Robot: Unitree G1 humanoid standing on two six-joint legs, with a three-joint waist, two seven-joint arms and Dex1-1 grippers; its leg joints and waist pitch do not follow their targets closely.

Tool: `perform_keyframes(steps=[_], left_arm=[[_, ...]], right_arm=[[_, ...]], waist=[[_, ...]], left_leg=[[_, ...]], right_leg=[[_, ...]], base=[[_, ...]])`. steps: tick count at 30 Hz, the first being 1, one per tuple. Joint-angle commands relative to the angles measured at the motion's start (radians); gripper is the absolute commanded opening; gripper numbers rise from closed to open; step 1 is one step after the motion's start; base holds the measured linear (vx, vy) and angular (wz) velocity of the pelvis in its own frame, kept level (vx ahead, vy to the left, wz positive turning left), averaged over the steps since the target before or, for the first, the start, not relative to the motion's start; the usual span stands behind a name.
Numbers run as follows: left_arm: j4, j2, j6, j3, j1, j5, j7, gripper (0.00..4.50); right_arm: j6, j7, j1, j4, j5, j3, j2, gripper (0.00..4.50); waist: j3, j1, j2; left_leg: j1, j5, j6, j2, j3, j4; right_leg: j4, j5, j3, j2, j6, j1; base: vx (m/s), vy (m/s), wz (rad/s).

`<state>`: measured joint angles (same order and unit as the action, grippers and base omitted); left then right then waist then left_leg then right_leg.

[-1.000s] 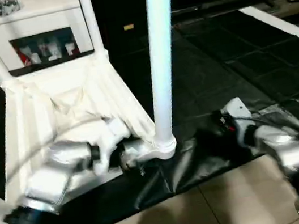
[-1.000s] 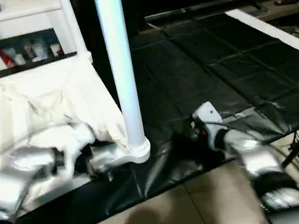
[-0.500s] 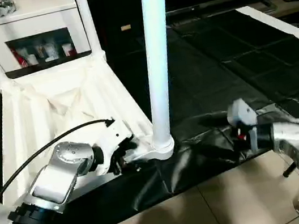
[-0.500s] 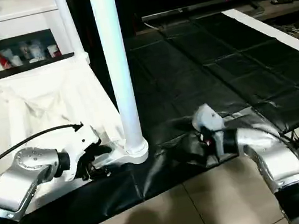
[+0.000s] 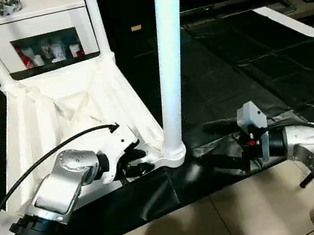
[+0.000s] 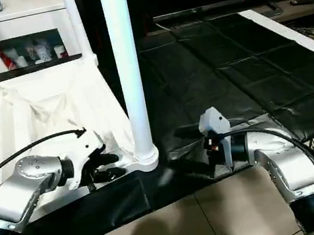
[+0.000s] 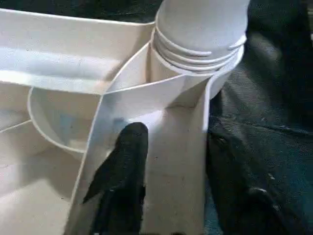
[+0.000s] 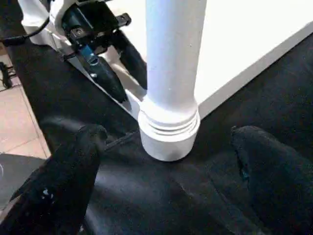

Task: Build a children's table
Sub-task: Rotate leg to tighten

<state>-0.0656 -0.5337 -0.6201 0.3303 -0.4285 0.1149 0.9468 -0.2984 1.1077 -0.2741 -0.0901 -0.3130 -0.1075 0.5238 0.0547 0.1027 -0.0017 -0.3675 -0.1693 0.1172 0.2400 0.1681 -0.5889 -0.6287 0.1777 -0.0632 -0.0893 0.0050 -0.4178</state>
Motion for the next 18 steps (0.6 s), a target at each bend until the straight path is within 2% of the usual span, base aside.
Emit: perform_keyframes(steps=[1,3,4,6,7,12,13,16,18], left_arm=[[-0.009,0.004,0.004,-0.001,0.002,0.002,0.003,1.72],[-0.007,0.003,0.000,0.004,0.003,0.005,0.010,1.54],[-0.005,0.002,-0.002,0.007,0.003,0.006,0.014,1.51],[-0.001,-0.006,-0.005,0.015,0.005,0.006,0.023,1.48],[0.000,-0.008,-0.005,0.016,0.006,0.005,0.024,1.19],[0.006,-0.018,-0.004,0.018,0.012,0.011,0.042,0.94],[0.017,-0.025,-0.007,0.024,0.018,0.015,0.058,0.70],[0.025,-0.032,-0.006,0.035,0.022,0.010,0.072,0.66],[0.025,-0.032,-0.004,0.037,0.022,0.008,0.073,0.30]], right_arm=[[-0.015,-0.003,0.000,0.012,-0.012,-0.004,0.014,4.50],[-0.014,-0.004,0.001,0.012,-0.008,-0.006,0.013,4.50],[-0.014,-0.004,0.001,0.011,-0.007,-0.007,0.012,4.50],[-0.018,-0.004,0.001,0.013,-0.006,-0.007,0.012,4.50],[-0.020,-0.004,0.000,0.013,-0.006,-0.006,0.012,4.50],[-0.034,-0.006,0.001,0.020,-0.005,-0.008,0.009,4.50],[-0.035,-0.008,0.000,0.020,-0.003,-0.010,0.007,4.50],[-0.037,-0.009,-0.002,0.018,-0.003,-0.011,0.005,4.50],[-0.036,-0.010,-0.005,0.015,-0.002,-0.012,0.004,4.50]], waist=[[-0.065,0.003,-0.009],[-0.066,0.004,-0.009],[-0.066,0.005,-0.002],[-0.067,0.004,-0.006],[-0.067,0.004,-0.006],[-0.067,0.004,-0.006],[-0.067,0.004,-0.006],[-0.068,0.004,-0.007],[-0.067,0.004,-0.005]], left_leg=[[0.001,-0.229,-0.024,-0.021,0.016,0.066],[0.001,-0.230,-0.022,-0.021,0.016,0.066],[0.002,-0.230,-0.021,-0.021,0.015,0.066],[0.002,-0.230,-0.020,-0.022,0.016,0.065],[0.002,-0.230,-0.020,-0.021,0.016,0.066],[0.002,-0.225,-0.021,-0.022,0.016,0.065],[0.002,-0.223,-0.021,-0.022,0.016,0.065],[0.002,-0.221,-0.022,-0.021,0.016,0.065],[0.003,-0.225,-0.021,-0.020,0.016,0.065]], right_leg=[[0.087,0.289,0.030,-0.026,-0.158,0.054],[0.087,0.291,0.030,-0.027,-0.156,0.054],[0.086,0.286,0.030,-0.026,-0.159,0.053],[0.086,0.279,0.030,-0.026,-0.160,0.054],[0.086,0.277,0.030,-0.026,-0.162,0.054],[0.084,0.266,0.030,-0.025,-0.167,0.055],[0.084,0.266,0.030,-0.026,-0.166,0.055],[0.083,0.260,0.030,-0.026,-0.168,0.054],[0.083,0.262,0.030,-0.026,-0.169,0.054]], base=[[0.000,0.000,0.00],[0.000,0.000,0.00],[0.000,0.000,0.00],[0.000,0.000,0.00],[0.000,0.000,0.00],[0.000,0.000,0.00],[0.000,0.000,0.00],[0.000,0.000,0.00],[0.000,0.000,0.00]])
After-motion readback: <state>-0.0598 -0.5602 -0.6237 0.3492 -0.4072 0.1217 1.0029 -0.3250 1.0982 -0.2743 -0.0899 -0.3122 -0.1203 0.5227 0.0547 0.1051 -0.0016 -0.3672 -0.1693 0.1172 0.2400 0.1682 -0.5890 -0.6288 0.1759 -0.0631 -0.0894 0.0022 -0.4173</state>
